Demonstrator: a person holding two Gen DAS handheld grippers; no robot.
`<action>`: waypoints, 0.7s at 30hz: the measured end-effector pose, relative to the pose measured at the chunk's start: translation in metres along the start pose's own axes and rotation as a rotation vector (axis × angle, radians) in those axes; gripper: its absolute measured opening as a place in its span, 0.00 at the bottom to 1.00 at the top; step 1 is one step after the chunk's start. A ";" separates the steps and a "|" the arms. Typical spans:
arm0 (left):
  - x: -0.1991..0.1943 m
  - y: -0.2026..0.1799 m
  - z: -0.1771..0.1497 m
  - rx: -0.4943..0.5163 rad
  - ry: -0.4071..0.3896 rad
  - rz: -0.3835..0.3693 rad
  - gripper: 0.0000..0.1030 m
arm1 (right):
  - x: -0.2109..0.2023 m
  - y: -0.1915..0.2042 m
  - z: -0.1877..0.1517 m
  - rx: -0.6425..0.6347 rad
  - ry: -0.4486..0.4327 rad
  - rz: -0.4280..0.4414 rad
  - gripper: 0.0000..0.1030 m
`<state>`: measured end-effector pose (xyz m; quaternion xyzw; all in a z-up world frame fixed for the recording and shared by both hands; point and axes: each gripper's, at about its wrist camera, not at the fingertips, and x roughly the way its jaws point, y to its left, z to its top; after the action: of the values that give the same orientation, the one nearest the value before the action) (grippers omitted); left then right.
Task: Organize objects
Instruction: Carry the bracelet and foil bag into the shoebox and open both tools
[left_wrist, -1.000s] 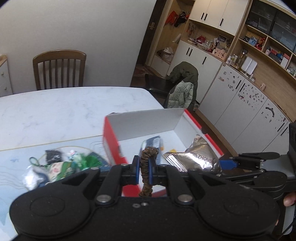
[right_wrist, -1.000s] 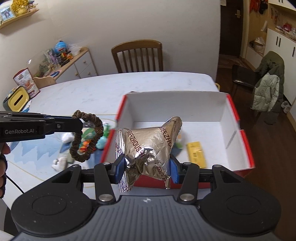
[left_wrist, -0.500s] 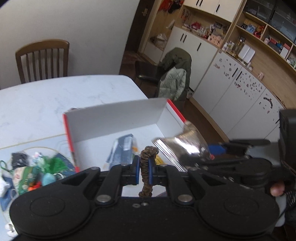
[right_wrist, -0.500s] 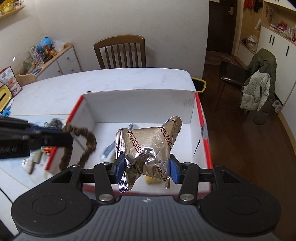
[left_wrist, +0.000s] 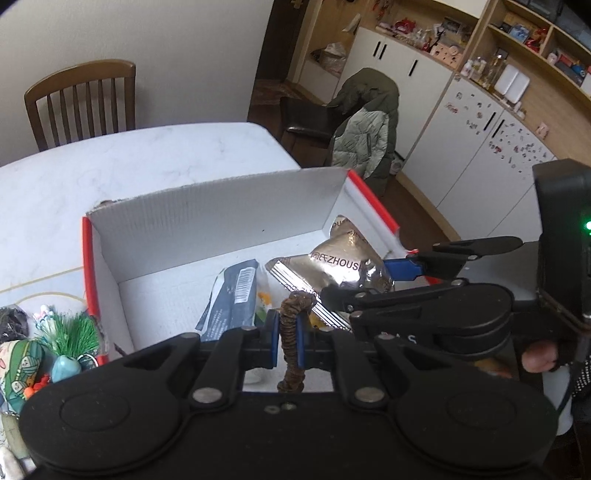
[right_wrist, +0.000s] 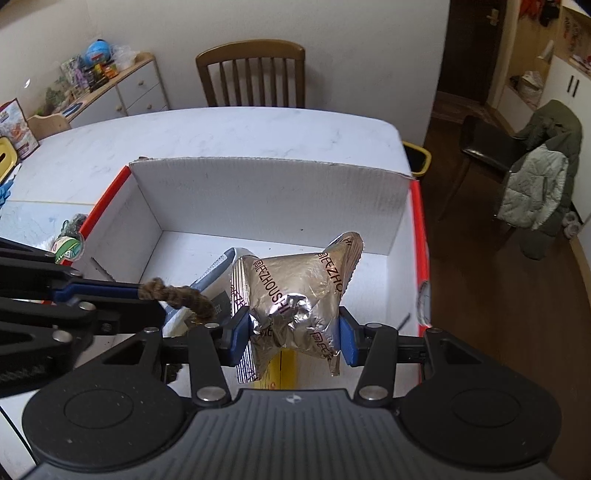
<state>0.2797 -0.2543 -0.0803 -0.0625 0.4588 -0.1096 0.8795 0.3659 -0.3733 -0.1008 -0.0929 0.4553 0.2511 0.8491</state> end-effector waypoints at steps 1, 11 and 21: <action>0.004 0.000 0.000 0.000 0.005 0.003 0.07 | 0.003 0.000 0.001 -0.007 -0.001 0.000 0.46; 0.035 0.002 -0.001 0.007 0.054 0.066 0.07 | 0.027 0.002 0.006 -0.092 0.037 -0.016 0.46; 0.059 0.012 -0.004 -0.009 0.123 0.095 0.07 | 0.036 0.001 0.012 -0.113 0.046 -0.019 0.48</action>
<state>0.3102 -0.2574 -0.1317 -0.0379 0.5150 -0.0694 0.8536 0.3907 -0.3558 -0.1230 -0.1507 0.4588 0.2660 0.8343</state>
